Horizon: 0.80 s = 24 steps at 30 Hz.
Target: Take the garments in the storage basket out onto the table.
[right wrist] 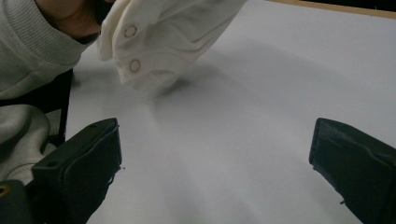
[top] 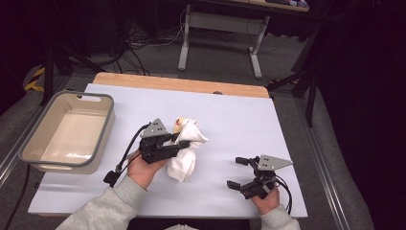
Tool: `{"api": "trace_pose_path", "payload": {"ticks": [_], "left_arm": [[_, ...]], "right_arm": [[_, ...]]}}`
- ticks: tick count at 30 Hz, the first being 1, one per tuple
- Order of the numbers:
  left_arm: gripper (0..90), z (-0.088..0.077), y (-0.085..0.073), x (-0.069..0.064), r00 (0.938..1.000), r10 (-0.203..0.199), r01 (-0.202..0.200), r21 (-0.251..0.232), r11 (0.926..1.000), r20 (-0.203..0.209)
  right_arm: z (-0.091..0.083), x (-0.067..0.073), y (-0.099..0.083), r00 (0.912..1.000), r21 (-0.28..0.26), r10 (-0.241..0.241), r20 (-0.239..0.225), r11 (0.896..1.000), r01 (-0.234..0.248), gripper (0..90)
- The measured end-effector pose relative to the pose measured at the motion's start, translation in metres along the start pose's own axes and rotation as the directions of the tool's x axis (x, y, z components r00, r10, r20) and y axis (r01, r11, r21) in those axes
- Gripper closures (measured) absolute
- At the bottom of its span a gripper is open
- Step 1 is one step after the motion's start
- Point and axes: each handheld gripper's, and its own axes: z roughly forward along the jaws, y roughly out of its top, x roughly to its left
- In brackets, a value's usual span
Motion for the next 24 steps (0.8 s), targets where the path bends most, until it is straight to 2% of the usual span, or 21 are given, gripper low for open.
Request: {"api": "trace_pose_path", "payload": {"ticks": [5,10,17,24], "left_arm": [[61.5,0.010,-0.008,0.000,1.0000,-0.008,0.008,0.023,0.9997,0.005],[59.9,0.019,-0.015,0.001,0.9999,0.012,-0.013,0.044,0.9990,0.010],[57.3,0.027,-0.021,0.001,0.9996,0.015,-0.017,0.079,0.9967,0.024],[54.5,0.041,-0.028,-0.003,0.9985,0.027,-0.034,0.145,0.9889,0.047]], "right_arm": [[0.000,0.000,0.000,1.0000,0.000,0.000,0.000,1.000,0.000,2.9],[0.000,0.000,0.000,1.0000,-0.001,0.002,0.000,1.000,-0.002,2.9],[0.000,0.000,0.000,1.0000,0.000,0.002,0.002,1.000,-0.002,2.9],[0.000,0.000,0.000,1.0000,0.001,0.004,0.000,1.000,-0.004,2.9]]}}
